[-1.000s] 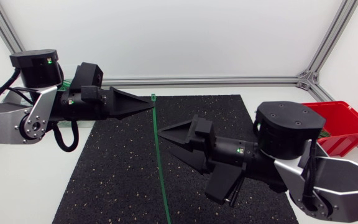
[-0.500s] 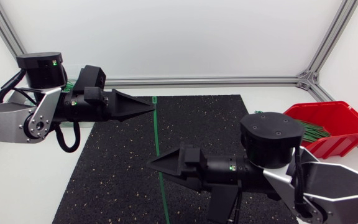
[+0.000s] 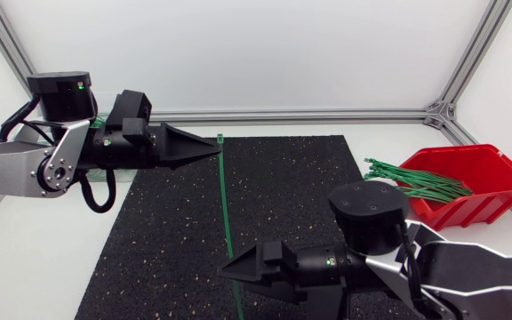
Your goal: Take a green cable tie from the red box, thread the tail through the head to close it, then place it in the transparent bin on the left.
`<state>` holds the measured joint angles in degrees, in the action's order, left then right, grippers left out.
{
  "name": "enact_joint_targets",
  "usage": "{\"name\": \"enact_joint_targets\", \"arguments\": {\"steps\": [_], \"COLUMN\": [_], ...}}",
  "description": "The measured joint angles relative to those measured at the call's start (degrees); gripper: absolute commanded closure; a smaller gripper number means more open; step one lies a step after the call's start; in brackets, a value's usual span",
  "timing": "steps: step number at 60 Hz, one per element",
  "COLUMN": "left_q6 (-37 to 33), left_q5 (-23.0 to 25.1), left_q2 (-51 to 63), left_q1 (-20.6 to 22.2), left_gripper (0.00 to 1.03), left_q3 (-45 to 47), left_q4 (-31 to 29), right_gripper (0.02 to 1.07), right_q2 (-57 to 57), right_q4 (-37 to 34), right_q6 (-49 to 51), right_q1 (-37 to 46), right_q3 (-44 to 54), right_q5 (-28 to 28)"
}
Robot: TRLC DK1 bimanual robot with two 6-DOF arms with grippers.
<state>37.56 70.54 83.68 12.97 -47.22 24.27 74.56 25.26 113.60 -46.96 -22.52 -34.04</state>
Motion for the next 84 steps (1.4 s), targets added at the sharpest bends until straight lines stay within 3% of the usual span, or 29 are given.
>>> {"name": "enact_joint_targets", "arguments": {"steps": [14,24,31,36,51,58,62,73,77,84], "left_q6": [0.0,0.0,0.0,0.0,0.0,0.0,0.0,0.0,0.0,0.0], "left_q5": [0.09,0.15,0.15,0.15,0.15,0.15,0.15,0.15,0.15,0.15], "left_q2": [0.2,0.55,0.66,0.66,0.66,0.66,0.66,0.63,0.63,0.63], "left_q1": [-0.5,-0.5,-0.5,-0.48,-0.48,-0.48,-0.48,-0.61,-0.79,-0.81], "left_gripper": [0.99,0.99,0.99,0.99,0.99,0.99,0.99,0.99,0.99,0.99], "left_q3": [-0.15,-0.26,-0.48,-0.48,-0.48,-0.48,-0.48,-0.48,-0.48,-0.48], "left_q4": [0.0,-0.26,-0.31,-0.37,-0.39,-0.39,-0.39,-0.39,-0.39,-0.42], "right_gripper": [0.08,0.35,0.37,0.54,0.85,0.86,0.93,0.94,1.01,1.01], "right_q2": [0.09,0.02,0.02,0.02,0.0,-0.17,-0.31,-1.7,-2.34,-3.63], "right_q4": [0.66,0.66,0.9,1.79,2.36,2.34,2.21,1.6,1.49,0.94], "right_q6": [-1.18,-1.53,-2.21,-2.4,-2.78,-2.78,-2.84,-3.06,-3.69,-4.52], "right_q1": [-2.21,-3.28,-3.61,-3.63,-3.91,-4.72,-4.9,-5.22,-5.4,-5.9], "right_q3": [2.56,4.28,4.28,4.26,4.26,4.28,4.28,4.66,4.9,5.09], "right_q5": [0.9,0.87,0.87,0.9,0.94,1.25,1.36,2.29,2.6,2.82]}}
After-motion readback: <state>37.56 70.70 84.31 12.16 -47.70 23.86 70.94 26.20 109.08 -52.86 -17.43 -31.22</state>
